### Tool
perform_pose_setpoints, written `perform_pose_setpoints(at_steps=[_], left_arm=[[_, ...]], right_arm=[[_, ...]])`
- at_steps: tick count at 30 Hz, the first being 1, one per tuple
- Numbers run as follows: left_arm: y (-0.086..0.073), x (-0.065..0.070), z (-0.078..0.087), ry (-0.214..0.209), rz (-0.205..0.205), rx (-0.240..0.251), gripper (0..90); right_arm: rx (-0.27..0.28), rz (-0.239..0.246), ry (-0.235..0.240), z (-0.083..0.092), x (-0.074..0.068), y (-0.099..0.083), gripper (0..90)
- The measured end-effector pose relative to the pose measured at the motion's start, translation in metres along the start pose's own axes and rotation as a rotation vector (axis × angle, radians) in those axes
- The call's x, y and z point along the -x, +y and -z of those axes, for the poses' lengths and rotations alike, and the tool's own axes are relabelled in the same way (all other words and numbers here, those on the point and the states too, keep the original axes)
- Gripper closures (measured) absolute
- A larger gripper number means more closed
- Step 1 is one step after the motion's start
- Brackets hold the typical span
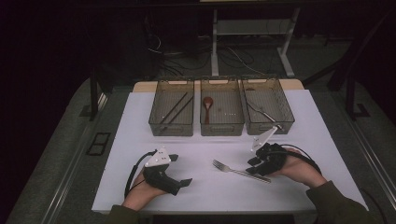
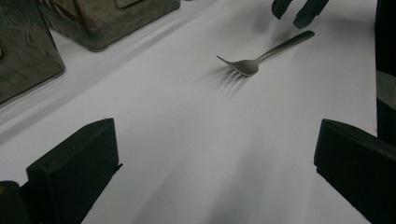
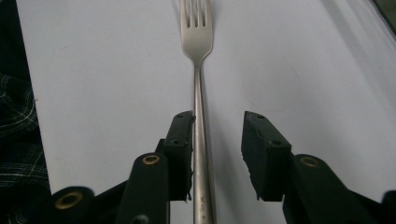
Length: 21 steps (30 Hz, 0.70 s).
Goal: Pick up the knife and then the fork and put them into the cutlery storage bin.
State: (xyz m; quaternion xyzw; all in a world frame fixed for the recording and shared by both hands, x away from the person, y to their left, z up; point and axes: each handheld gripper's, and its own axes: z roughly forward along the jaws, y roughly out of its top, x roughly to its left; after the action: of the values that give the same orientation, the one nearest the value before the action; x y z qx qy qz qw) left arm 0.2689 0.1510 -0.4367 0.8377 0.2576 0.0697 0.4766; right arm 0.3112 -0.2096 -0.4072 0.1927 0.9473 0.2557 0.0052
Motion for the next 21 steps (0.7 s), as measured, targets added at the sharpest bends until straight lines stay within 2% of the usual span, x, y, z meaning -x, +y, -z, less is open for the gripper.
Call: perform_pose_setpoints(at_steps=[1,7,14,18,21], left_arm=[[0.000,0.000,0.000,0.000,0.000,-0.001,0.0],[0.000,0.000,-0.002,-0.007,-0.001,-0.003,0.0],[-0.001,0.000,-0.002,-0.009,-0.003,-0.006,0.0],[-0.001,0.000,-0.002,-0.009,-0.002,-0.006,0.0],[-0.001,0.000,-0.002,-0.010,-0.002,-0.009,0.0]], right_arm=[[-0.019,0.023,-0.005,-0.002,0.000,0.004,63.8],[-0.129,0.083,-0.003,-0.019,-0.002,0.026,69.1],[-0.229,0.108,0.032,-0.034,-0.006,0.042,73.7],[-0.287,0.136,0.023,-0.041,-0.009,0.047,77.9],[-0.312,0.149,-0.002,-0.043,-0.012,0.050,81.0]])
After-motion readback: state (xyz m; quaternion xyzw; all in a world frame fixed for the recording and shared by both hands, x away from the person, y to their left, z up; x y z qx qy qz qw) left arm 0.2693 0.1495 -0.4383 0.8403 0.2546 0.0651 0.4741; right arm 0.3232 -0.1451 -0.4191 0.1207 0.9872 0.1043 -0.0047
